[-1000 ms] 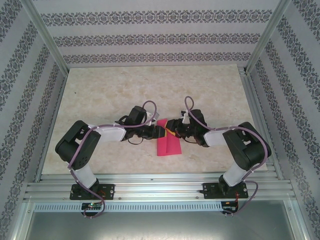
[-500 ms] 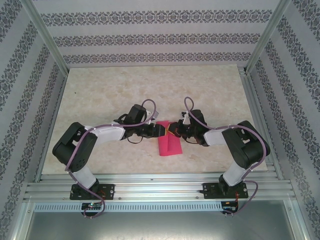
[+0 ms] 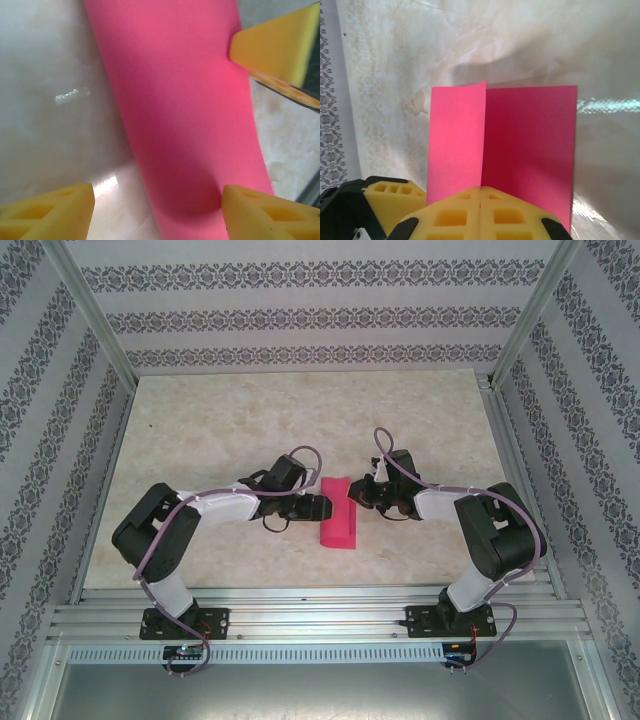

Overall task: Fold a paper plane with a square sheet of paper (fold left side to right side)
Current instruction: First fold in half a square sheet of paper at the center of the table.

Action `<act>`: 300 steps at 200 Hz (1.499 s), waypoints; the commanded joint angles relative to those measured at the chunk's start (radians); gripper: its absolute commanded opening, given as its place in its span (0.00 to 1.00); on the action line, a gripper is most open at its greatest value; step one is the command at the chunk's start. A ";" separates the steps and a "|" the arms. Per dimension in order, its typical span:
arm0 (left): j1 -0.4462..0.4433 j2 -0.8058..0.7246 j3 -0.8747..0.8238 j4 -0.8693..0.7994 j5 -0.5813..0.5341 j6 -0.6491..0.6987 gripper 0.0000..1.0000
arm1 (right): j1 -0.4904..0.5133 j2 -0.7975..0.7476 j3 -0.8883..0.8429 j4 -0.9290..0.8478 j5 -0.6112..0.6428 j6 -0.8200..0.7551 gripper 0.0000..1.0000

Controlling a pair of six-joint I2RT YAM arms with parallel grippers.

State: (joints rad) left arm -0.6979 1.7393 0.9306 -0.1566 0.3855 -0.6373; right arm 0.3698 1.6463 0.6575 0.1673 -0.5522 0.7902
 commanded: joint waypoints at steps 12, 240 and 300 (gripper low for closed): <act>-0.037 0.058 0.073 -0.055 -0.080 -0.007 0.69 | -0.020 0.000 0.016 -0.071 0.041 -0.062 0.02; -0.121 0.244 0.246 -0.239 -0.189 0.025 0.68 | -0.092 -0.197 -0.071 -0.278 0.149 -0.167 0.34; -0.138 0.272 0.292 -0.265 -0.190 0.046 0.69 | -0.092 -0.200 -0.078 -0.276 0.146 -0.164 0.34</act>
State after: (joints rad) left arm -0.7998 1.9224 1.2213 -0.4870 0.1669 -0.6285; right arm 0.2852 1.4639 0.5926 -0.1207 -0.3973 0.6292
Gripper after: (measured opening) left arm 0.684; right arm 0.336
